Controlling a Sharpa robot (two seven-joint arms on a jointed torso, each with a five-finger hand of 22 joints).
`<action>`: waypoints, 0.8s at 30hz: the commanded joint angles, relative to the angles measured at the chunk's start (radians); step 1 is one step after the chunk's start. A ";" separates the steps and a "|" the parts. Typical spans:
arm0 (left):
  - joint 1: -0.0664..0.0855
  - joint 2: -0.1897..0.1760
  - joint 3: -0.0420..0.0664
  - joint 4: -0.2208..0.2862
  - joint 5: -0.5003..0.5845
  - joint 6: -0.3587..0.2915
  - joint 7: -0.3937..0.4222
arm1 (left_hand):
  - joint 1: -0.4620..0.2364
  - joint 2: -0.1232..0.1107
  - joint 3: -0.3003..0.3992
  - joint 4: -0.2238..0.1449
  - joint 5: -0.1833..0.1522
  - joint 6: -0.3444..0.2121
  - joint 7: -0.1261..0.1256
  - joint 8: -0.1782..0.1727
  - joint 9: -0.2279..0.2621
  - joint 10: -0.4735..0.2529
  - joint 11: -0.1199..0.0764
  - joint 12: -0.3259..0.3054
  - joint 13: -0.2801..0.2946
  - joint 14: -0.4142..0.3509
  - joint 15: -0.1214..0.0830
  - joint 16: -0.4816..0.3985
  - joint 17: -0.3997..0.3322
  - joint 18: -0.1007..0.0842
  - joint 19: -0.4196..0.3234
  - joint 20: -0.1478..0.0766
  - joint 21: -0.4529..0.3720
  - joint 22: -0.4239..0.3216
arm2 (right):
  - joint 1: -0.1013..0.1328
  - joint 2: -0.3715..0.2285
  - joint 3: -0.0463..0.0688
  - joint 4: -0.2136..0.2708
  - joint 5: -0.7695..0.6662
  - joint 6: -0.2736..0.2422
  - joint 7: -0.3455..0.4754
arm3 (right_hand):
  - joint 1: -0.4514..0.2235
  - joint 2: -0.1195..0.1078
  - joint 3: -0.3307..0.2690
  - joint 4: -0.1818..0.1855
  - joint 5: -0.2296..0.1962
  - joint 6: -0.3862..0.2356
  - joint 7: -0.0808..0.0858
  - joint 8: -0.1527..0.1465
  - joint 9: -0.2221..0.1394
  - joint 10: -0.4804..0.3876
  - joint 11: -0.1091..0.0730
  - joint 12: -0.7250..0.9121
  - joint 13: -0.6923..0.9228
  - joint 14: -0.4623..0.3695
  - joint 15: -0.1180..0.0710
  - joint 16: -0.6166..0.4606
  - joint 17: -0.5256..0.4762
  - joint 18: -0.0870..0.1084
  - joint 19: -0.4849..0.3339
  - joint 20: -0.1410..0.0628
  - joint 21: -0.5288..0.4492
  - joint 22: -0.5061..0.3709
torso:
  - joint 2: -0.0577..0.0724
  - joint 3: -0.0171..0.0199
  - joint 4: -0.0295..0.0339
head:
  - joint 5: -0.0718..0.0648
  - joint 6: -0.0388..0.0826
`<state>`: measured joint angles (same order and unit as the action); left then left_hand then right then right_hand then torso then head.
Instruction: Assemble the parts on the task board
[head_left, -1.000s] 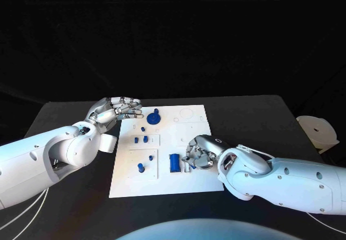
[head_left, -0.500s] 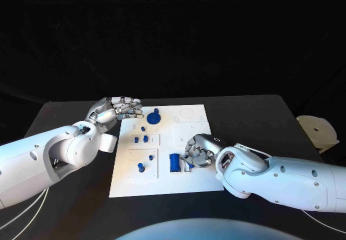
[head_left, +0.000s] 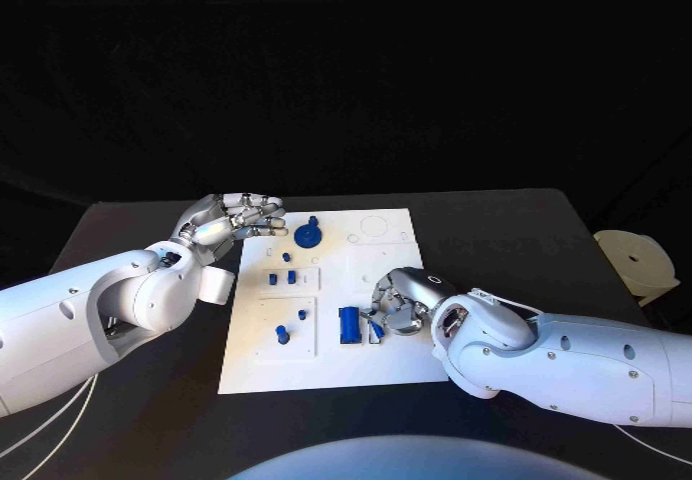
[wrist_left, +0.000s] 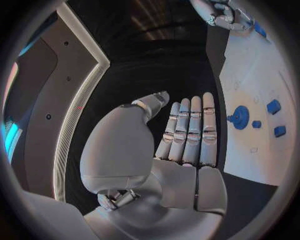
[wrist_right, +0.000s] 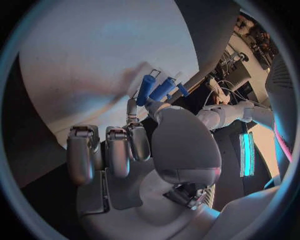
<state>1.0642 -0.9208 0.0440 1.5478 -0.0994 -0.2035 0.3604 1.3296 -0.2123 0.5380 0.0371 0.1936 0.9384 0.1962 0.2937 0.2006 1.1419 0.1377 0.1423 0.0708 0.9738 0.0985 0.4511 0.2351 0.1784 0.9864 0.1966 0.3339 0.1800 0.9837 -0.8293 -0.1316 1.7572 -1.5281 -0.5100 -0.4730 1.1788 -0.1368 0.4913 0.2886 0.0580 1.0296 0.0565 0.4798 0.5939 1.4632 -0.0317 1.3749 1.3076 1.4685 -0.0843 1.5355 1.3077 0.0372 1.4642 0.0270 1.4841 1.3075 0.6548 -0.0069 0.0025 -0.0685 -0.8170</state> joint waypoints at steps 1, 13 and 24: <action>0.000 0.001 0.001 0.004 0.005 0.021 0.000 | -0.004 0.008 0.000 0.003 0.003 -0.003 0.007 -0.005 -0.002 0.000 0.005 -0.004 0.000 -0.002 0.004 -0.005 0.001 0.002 0.003 0.005 -0.005 -0.002 | -0.004 -0.001 -0.002 0.009 -0.037 0.022 -0.025 | -0.009 -0.003 -0.003 0.000 -0.002 0.032 -0.021 0.003 0.002 0.033 -0.004 0.005 0.119 0.087 -0.008 0.007 0.183 -0.019 0.075 -0.007 0.005 0.240 | 0.000 0.0001 -0.0001 | 0.000 -0.001; 0.000 -0.001 0.001 0.005 0.004 0.025 -0.005 | -0.004 0.008 0.000 0.003 0.003 -0.004 0.007 -0.006 -0.002 0.000 0.006 -0.005 0.000 -0.002 0.005 -0.005 0.002 0.002 0.003 0.005 -0.006 -0.002 | -0.006 -0.013 -0.002 0.023 -0.033 0.035 -0.037 | -0.029 0.025 0.012 -0.001 -0.003 0.046 -0.028 0.011 0.007 0.046 -0.009 0.029 0.138 0.092 -0.013 0.016 0.209 -0.025 0.085 -0.011 0.030 0.247 | 0.000 0.0001 -0.0004 | 0.003 -0.002; 0.000 -0.002 0.001 0.005 0.004 0.026 -0.007 | -0.004 0.008 0.000 0.003 0.003 -0.004 0.007 -0.006 -0.002 0.000 0.006 -0.005 0.000 -0.002 0.005 -0.005 0.002 0.002 0.003 0.005 -0.006 -0.002 | -0.006 -0.019 -0.002 0.022 -0.034 0.051 -0.038 | -0.038 0.012 0.006 -0.005 -0.004 0.042 -0.028 0.010 0.007 0.043 -0.009 0.020 0.133 0.091 -0.013 0.014 0.204 -0.023 0.082 -0.012 0.022 0.245 | 0.000 0.0001 -0.0007 | 0.002 -0.003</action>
<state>1.0642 -0.9233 0.0439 1.5498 -0.0994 -0.1958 0.3508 1.3296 -0.2123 0.5380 0.0371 0.1936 0.9347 0.1999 0.2937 0.1998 1.1419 0.1377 0.1423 0.0708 0.9738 0.0985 0.4511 0.2358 0.1784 0.9864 0.1966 0.3339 0.1794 0.9789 -0.8477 -0.1335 1.7786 -1.5482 -0.4831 -0.5024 1.1487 -0.1225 0.4986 0.2870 0.0602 1.0746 0.0260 0.4931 0.6011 1.4670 -0.0355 1.3980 1.3074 1.4685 -0.0914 1.5452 1.3075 0.0218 1.4678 0.0234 1.5092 1.3073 0.6546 -0.0068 0.0020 -0.0655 -0.8197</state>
